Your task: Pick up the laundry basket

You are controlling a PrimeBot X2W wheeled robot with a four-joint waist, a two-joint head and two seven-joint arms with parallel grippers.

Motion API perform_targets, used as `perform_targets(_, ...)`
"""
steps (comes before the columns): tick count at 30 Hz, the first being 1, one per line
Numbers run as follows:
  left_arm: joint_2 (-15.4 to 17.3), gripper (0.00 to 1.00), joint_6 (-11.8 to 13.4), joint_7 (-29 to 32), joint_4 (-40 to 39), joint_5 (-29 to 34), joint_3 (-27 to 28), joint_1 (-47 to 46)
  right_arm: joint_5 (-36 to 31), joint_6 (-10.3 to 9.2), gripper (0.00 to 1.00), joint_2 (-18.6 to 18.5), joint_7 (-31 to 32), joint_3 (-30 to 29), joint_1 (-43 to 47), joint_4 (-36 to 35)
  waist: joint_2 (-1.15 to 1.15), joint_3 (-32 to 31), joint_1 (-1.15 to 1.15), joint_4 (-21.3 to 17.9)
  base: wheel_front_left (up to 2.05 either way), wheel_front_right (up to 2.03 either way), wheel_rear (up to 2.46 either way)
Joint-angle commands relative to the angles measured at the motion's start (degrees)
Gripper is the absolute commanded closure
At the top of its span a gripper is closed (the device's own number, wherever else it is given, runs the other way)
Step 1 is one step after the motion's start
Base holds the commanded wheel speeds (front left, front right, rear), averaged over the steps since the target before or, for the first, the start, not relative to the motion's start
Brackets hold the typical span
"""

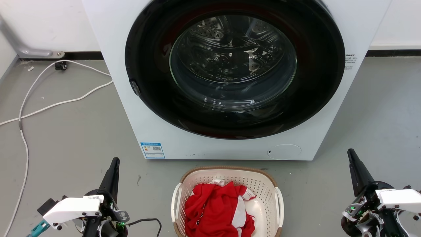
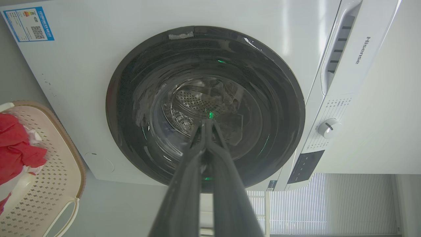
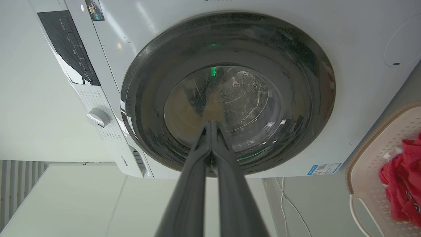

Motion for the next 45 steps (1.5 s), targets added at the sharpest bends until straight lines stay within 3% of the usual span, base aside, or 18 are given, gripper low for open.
perform_targets(1,-0.04,1.00,-0.14,0.08,0.06,0.25,0.21,-0.64,-0.12,0.15,1.00,0.21,0.12,-0.09,-0.75,0.08,0.00,0.00,0.00,0.00,0.00,0.00,0.00)
perform_targets(8,-0.04,1.00,-0.14,0.11,0.06,0.27,0.24,-0.64,-0.14,0.15,1.00,0.22,0.14,-0.10,-0.75,0.08,0.00,0.00,0.00,0.00,0.00,0.00,0.00)
perform_targets(9,-0.03,0.00,0.00,0.00,0.16,-0.01,-0.05,0.09,0.00,-0.01,0.00,0.01,0.02,0.00,0.10,0.12,0.00,0.00,0.00,0.00,0.00,0.00,0.00)
perform_targets(18,-0.13,0.00,0.00,-1.98,-0.42,0.80,-2.57,0.51,-1.44,0.00,0.00,0.07,-2.12,1.30,1.64,-0.87,0.00,-0.02,0.01,0.02,0.00,0.00,0.00)
perform_targets(25,0.78,0.00,-0.01,-4.11,-1.96,6.51,-4.98,0.21,-7.35,0.01,0.00,0.07,-4.06,1.68,2.22,-2.37,0.00,-0.04,0.00,0.22,0.00,0.00,0.00)
perform_targets(29,0.87,0.00,-0.02,-5.13,-2.58,12.02,-5.67,0.33,-13.86,0.01,0.00,-0.19,-5.10,1.84,2.45,-3.50,0.00,-0.04,0.00,0.43,0.00,0.00,0.00)
perform_targets(31,1.13,0.00,-0.02,-6.57,-3.03,20.65,-7.20,0.32,-25.49,0.02,0.00,-0.33,-6.54,2.06,2.86,-5.19,0.00,-0.01,0.00,0.76,0.00,0.00,0.00)
perform_targets(45,1.57,0.00,-0.04,-9.61,-3.62,37.30,-9.46,0.18,-45.67,0.04,0.00,0.01,-9.26,2.39,4.25,-7.60,0.00,-0.10,0.00,1.27,0.00,0.00,0.00)
